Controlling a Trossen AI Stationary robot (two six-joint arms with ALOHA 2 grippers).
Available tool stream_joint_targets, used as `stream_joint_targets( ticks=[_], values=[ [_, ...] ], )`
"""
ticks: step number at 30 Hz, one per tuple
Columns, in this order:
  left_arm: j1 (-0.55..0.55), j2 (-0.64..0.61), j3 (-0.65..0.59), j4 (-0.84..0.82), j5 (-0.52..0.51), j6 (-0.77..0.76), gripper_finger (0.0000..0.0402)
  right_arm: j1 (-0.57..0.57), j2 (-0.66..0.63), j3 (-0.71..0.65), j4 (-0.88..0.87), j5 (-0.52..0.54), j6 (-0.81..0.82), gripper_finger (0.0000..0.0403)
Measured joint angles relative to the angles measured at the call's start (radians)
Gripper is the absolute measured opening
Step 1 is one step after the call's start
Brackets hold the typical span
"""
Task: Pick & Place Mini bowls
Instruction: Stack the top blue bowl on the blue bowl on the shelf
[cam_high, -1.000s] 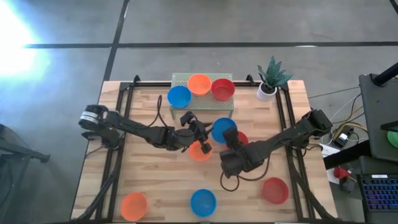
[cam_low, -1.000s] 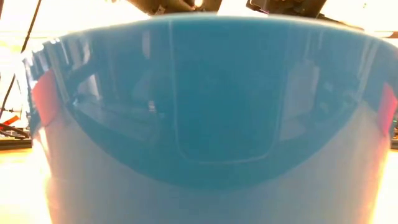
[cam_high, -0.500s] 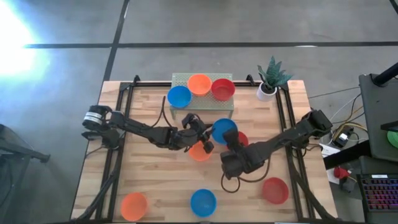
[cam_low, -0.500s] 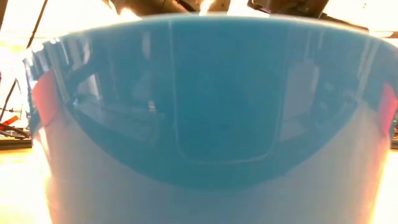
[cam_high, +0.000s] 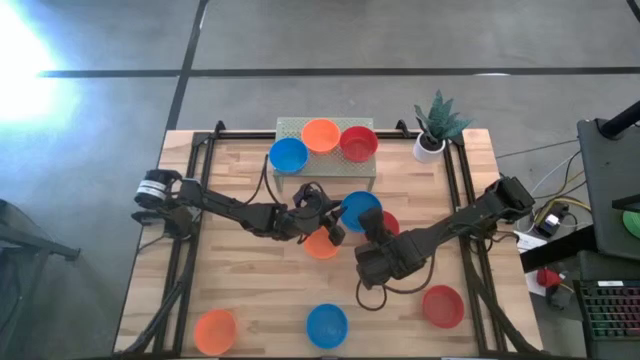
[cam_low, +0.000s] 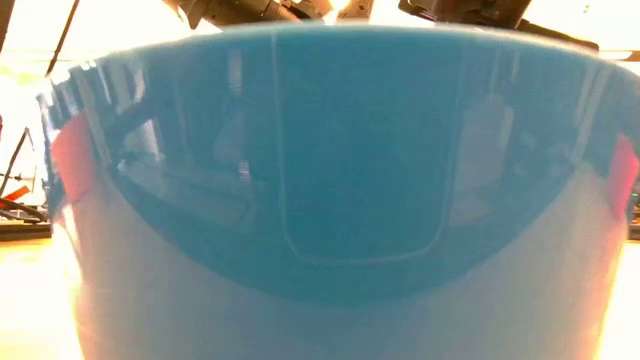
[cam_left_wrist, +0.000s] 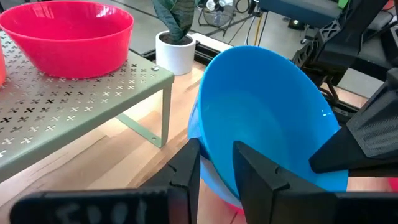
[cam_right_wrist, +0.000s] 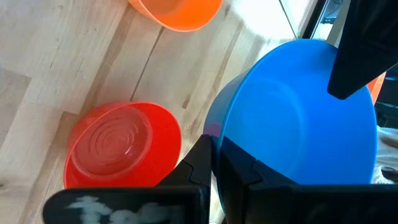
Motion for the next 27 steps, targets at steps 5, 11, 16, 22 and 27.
stream_joint_targets(
  ticks=[5,11,16,22,27],
  values=[
    [0.003,-0.001,0.008,-0.01,0.006,0.009,0.0072,0.0,0.0,0.0,0.001,0.004,0.001,0.0011],
    [0.008,-0.001,0.019,-0.055,0.017,-0.004,0.0012,0.0,0.0,0.0,0.01,0.003,0.003,0.0011],
    [0.013,-0.001,0.02,-0.069,0.024,-0.014,0.0004,0.0,0.0,0.0,0.009,0.003,0.004,0.0011],
    [0.015,0.0,0.02,-0.075,0.042,-0.014,0.0002,-0.002,0.0,0.002,0.01,-0.057,0.019,0.0011],
    [0.015,0.0,0.02,-0.075,0.042,-0.012,0.0001,-0.002,-0.001,0.002,0.009,-0.065,0.019,0.0015]
  ],
)
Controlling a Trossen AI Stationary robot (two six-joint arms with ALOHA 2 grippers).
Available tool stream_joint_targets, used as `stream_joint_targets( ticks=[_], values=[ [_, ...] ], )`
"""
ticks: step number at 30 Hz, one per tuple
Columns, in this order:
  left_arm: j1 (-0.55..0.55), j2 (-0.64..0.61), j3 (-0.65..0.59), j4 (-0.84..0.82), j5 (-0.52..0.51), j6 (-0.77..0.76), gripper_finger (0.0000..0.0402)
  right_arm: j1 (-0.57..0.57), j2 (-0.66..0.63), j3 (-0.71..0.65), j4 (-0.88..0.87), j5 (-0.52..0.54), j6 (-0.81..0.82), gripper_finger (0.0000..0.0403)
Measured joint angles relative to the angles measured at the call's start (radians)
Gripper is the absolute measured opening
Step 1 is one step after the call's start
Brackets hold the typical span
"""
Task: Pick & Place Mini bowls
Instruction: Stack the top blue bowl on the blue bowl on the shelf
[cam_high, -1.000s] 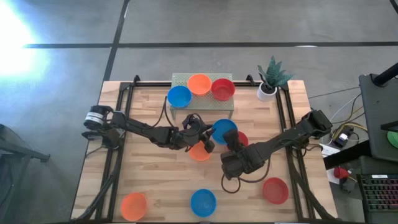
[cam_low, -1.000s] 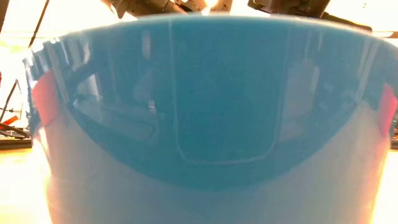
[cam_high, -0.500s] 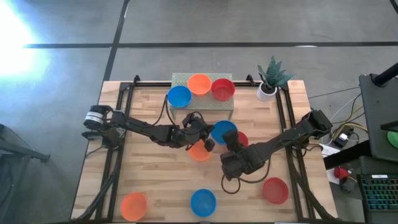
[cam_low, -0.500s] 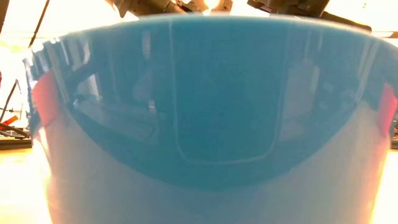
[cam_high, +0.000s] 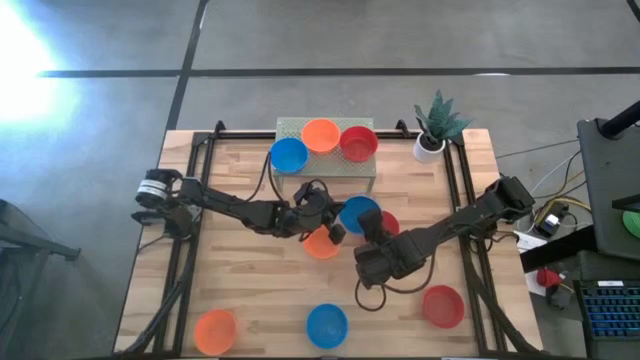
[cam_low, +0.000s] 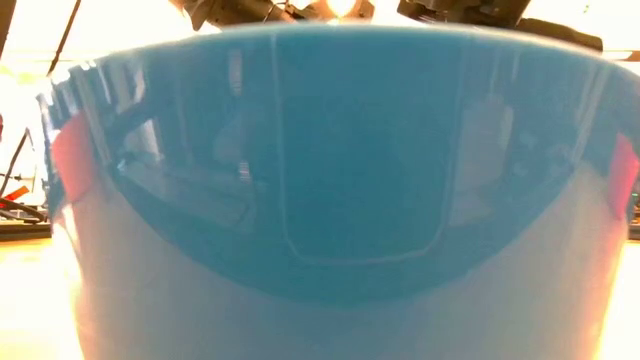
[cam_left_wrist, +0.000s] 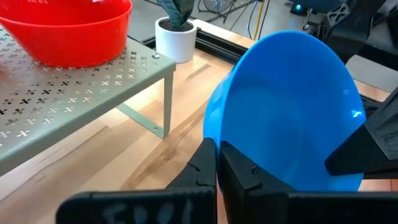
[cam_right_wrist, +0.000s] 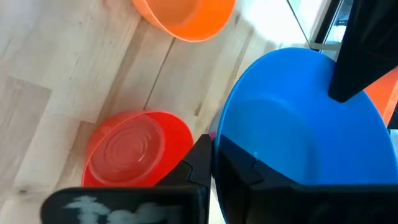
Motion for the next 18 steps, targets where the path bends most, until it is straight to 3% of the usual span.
stream_joint_targets(
  ticks=[13,18],
  values=[
    [0.003,0.0,-0.002,-0.011,-0.003,0.003,0.0,0.012,-0.001,0.0,-0.009,0.004,-0.015,0.0101],
    [0.009,0.0,-0.002,-0.016,-0.002,0.004,0.0,0.021,-0.008,0.003,-0.012,0.005,-0.005,0.0116]
  ],
)
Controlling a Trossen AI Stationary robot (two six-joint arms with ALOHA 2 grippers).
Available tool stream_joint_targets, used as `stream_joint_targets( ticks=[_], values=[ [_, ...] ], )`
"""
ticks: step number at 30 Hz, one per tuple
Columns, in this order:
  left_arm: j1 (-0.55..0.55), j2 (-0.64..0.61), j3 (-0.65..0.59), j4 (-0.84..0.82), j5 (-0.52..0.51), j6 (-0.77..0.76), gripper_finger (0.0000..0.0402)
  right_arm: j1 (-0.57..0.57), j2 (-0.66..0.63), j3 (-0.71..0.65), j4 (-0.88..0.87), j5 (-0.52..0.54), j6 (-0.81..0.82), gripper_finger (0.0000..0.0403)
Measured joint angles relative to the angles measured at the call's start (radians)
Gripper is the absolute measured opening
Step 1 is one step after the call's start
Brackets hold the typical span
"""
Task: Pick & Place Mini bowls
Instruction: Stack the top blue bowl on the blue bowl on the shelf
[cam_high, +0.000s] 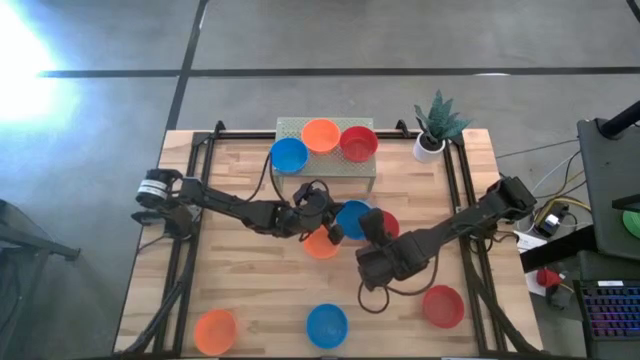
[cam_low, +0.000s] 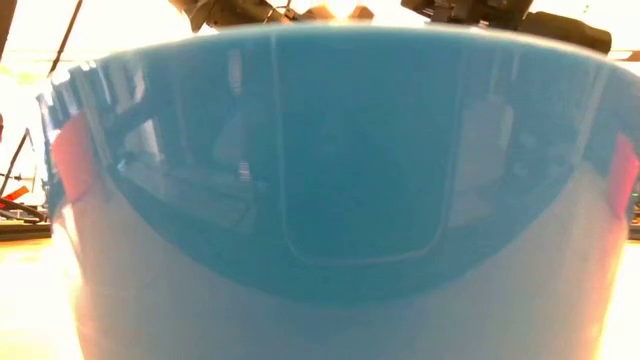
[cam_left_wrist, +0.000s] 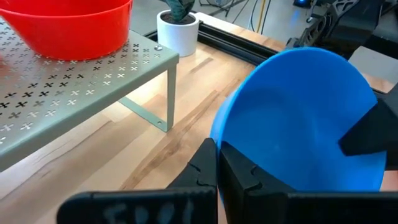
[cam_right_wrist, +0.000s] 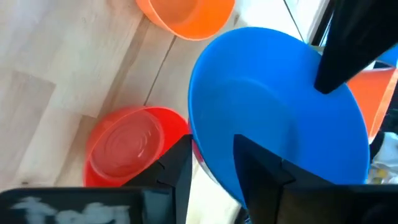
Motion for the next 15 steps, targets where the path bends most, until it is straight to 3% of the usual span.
stream_joint_targets(
  ticks=[15],
  values=[
    [0.007,-0.059,0.0,-0.068,-0.008,0.015,0.0,0.021,-0.026,0.172,-0.004,-0.2,0.058,0.0093]
  ],
)
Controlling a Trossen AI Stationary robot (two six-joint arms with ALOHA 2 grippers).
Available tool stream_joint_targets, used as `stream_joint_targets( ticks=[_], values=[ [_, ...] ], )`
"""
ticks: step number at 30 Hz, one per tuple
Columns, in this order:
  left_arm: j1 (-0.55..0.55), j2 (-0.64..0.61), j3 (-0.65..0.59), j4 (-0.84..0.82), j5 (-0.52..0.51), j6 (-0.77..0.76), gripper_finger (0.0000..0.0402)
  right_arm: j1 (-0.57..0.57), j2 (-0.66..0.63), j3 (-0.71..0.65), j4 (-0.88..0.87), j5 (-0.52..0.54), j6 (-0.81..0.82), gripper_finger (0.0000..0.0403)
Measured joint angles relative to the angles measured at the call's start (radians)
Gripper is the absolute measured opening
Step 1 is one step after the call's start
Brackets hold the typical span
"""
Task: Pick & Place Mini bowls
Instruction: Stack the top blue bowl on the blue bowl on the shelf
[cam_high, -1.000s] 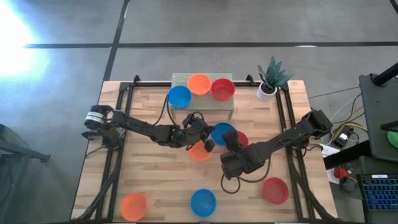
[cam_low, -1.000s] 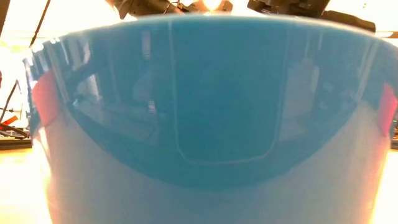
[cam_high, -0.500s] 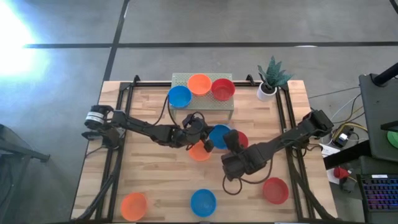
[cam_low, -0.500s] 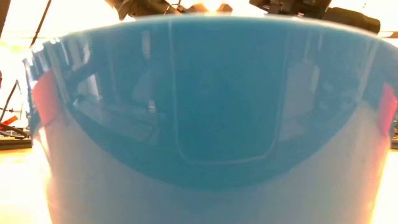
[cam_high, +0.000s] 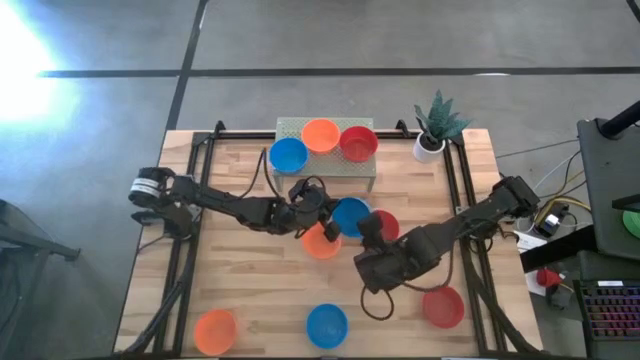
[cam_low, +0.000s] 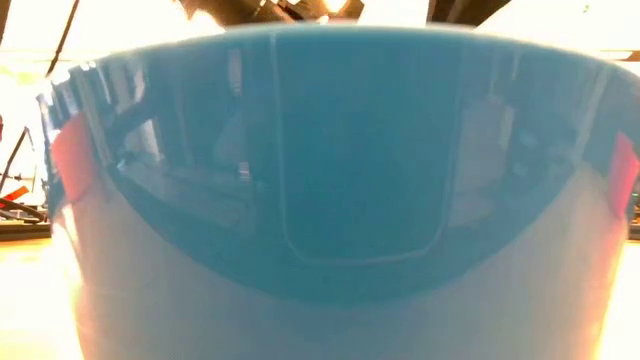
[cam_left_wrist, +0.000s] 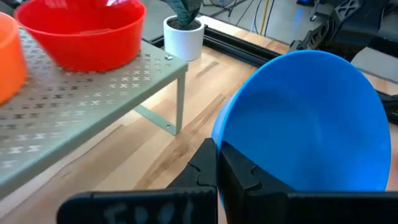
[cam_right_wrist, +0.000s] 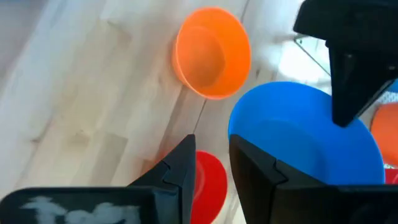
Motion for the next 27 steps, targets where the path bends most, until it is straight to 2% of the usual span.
stream_joint_targets(
  ticks=[8,16,22,27],
  values=[
    [0.0,-0.116,0.0,-0.148,0.002,0.041,0.0,0.015,-0.11,0.03,0.01,-0.023,0.015,0.008],
    [0.019,-0.321,0.001,-0.341,0.003,0.084,0.0,0.015,-0.255,0.02,0.068,-0.022,0.012,0.0068],
    [0.095,-0.424,0.097,-0.603,0.002,0.092,0.0,0.014,-0.35,-0.002,0.138,-0.022,0.007,0.007],
    [0.184,-0.43,0.213,-0.829,0.003,0.099,0.0,0.014,-0.432,-0.065,0.213,-0.022,-0.01,0.0068]
  ],
)
